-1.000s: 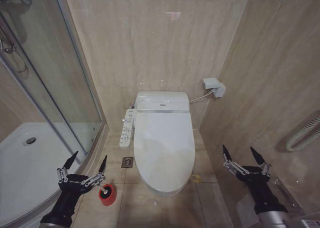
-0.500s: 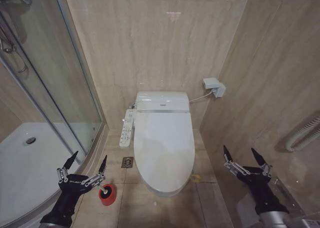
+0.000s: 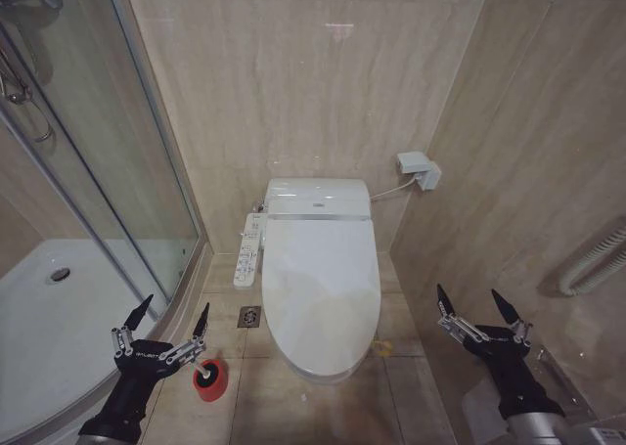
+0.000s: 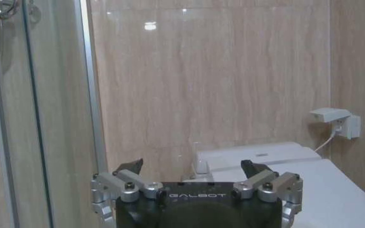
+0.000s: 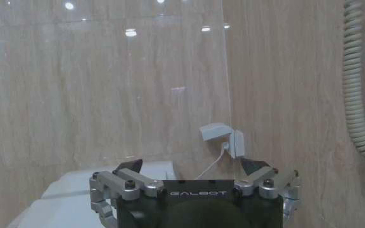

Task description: Open the toilet lid, clean the toilet bowl with a toilet brush, close the toilet lid, and flush.

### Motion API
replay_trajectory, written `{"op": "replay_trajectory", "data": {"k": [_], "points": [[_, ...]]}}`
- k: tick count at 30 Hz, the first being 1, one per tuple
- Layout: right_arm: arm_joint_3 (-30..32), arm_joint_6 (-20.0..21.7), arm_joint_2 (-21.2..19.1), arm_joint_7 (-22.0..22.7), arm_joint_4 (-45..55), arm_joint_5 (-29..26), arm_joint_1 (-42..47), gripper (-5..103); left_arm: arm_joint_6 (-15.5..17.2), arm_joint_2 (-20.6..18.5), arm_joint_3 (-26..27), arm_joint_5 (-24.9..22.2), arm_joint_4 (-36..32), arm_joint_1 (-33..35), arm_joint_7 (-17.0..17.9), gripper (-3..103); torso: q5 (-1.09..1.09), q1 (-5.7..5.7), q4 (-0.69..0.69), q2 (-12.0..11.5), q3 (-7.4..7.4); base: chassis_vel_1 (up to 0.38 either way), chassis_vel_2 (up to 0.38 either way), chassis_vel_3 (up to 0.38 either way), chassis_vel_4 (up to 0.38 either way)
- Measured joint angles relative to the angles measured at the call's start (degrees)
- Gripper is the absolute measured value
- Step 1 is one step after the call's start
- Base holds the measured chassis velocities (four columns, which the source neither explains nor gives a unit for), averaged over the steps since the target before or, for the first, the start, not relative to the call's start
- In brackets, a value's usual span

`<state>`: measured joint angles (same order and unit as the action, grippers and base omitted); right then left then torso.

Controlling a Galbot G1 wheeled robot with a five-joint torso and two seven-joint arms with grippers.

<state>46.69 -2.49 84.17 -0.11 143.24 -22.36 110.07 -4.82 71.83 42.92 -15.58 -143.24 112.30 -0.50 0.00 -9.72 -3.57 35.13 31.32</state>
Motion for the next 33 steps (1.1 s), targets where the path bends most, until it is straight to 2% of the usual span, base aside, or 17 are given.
{"op": "replay_trajectory", "data": {"k": [33], "points": [[0.00, -0.03, 0.00, -0.01, 0.00, 0.00, -0.01, 100, 0.00, 0.00, 0.00, 0.00, 0.00, 0.00, 0.00, 100, 0.00, 0.00, 0.00, 0.00, 0.00, 0.000, 0.000, 0.000, 0.000]]}}
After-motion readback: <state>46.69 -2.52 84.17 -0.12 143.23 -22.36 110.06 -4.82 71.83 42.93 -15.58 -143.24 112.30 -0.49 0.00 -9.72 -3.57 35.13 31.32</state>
